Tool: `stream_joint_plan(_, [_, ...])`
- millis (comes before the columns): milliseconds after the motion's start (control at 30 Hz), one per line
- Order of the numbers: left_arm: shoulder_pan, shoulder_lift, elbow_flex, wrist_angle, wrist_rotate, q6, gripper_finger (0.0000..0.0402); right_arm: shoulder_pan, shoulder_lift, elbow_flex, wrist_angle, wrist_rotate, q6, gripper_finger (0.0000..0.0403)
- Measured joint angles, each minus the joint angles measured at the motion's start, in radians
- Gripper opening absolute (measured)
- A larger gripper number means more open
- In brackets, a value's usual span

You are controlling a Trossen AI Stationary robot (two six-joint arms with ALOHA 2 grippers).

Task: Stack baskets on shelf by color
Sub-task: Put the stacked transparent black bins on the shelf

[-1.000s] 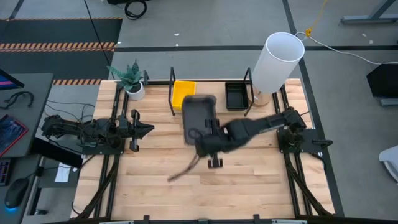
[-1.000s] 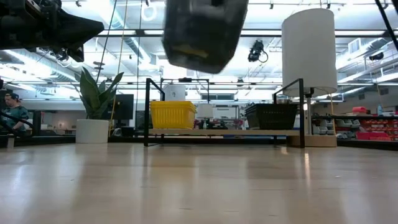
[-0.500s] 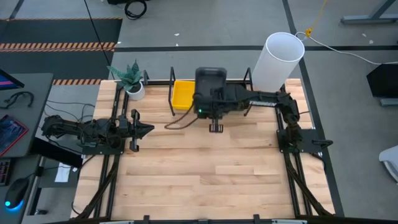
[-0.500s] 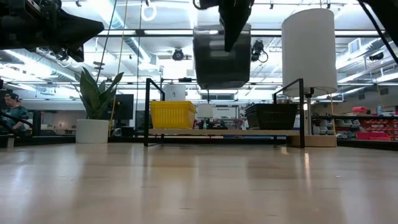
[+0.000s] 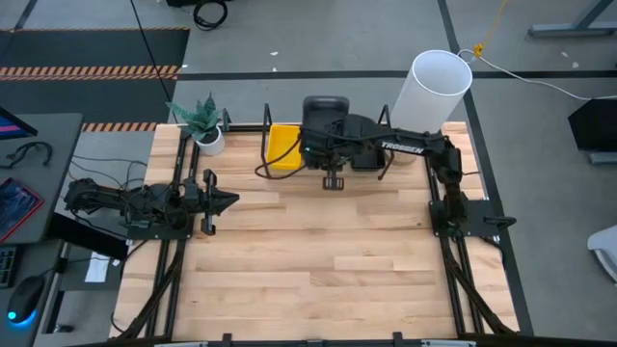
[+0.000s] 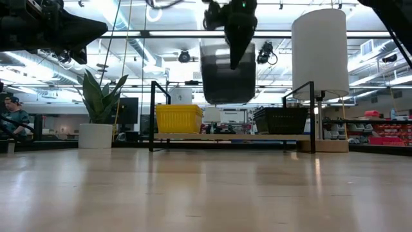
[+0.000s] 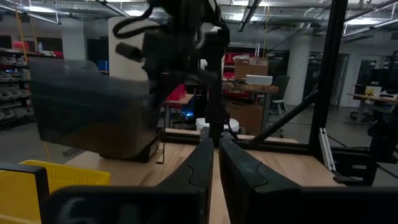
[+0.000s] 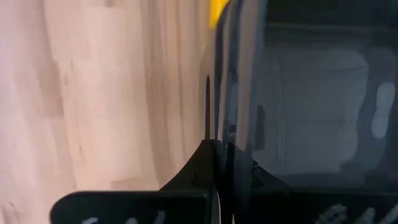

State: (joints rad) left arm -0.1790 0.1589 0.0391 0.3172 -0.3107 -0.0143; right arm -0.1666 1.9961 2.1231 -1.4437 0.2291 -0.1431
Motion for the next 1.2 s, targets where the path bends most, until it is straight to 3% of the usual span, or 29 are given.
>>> stream_joint_plan(400, [0.000, 0.000, 0.000, 0.000, 0.000, 0.000, 0.0032, -0.092, 0.000, -0.177, 0.196, -0.034, -0.078, 0.0014])
stream_joint_plan(767, [0.000, 0.000, 0.000, 0.000, 0.000, 0.000, 0.0028, -0.104, 0.001, -0.293, 0.250, -0.100, -0.077, 0.0017])
stream_joint_plan(1200, [0.000, 0.000, 0.000, 0.000, 0.000, 0.000, 0.0036, -0.105, 0.000, -0.312, 0.255, -0.092, -0.007, 0.0085])
